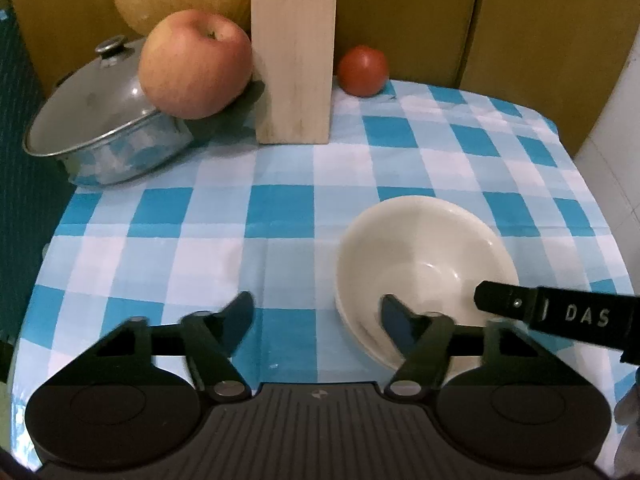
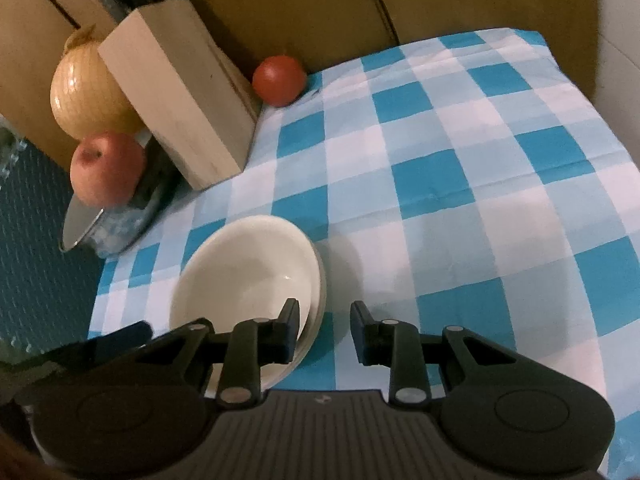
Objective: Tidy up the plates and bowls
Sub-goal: 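Lift the cream bowl with the right tool and carry it toward the plate stack, then lower the cream bowl into the stacked bowls and open the right tool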
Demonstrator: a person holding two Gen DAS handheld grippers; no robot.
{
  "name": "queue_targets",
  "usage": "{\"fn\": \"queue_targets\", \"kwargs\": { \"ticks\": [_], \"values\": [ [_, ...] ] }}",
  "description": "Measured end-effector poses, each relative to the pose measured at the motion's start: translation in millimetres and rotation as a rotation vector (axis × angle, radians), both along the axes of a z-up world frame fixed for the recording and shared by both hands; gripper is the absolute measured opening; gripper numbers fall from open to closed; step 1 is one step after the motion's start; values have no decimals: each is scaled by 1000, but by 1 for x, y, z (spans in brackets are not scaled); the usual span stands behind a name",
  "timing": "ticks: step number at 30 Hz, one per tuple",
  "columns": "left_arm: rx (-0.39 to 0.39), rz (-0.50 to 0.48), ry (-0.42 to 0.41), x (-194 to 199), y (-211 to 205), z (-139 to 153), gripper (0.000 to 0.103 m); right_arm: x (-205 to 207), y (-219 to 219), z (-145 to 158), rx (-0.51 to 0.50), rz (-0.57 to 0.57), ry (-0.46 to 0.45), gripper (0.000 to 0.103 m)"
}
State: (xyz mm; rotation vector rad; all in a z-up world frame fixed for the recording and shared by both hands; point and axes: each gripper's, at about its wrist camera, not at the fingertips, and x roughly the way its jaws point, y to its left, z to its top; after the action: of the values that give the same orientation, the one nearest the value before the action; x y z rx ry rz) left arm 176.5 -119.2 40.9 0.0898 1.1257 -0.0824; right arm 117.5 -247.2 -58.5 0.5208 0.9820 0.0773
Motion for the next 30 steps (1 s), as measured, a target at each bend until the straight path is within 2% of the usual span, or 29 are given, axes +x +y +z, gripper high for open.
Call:
{"fn": "queue_targets", "kwargs": {
  "ticks": [1,7,11,22,30],
  "values": [
    [-3,1,10,1,0,-1,63,1,1,0,3,5,-1,22],
    [-39,-11,74,6,-6,-13,47,4,0,-4,41,19,0,14],
    [-74,-16,91,7,-9,-14,34,5,0,-4,58,16,1,13],
    [-49,-44,10,1,-17,5,34,1,-2,15,67,15,-43,13],
    [-50,-41,-34,-15,-10,26,37,-14,11,37,49,61,-88,14]
  ]
}}
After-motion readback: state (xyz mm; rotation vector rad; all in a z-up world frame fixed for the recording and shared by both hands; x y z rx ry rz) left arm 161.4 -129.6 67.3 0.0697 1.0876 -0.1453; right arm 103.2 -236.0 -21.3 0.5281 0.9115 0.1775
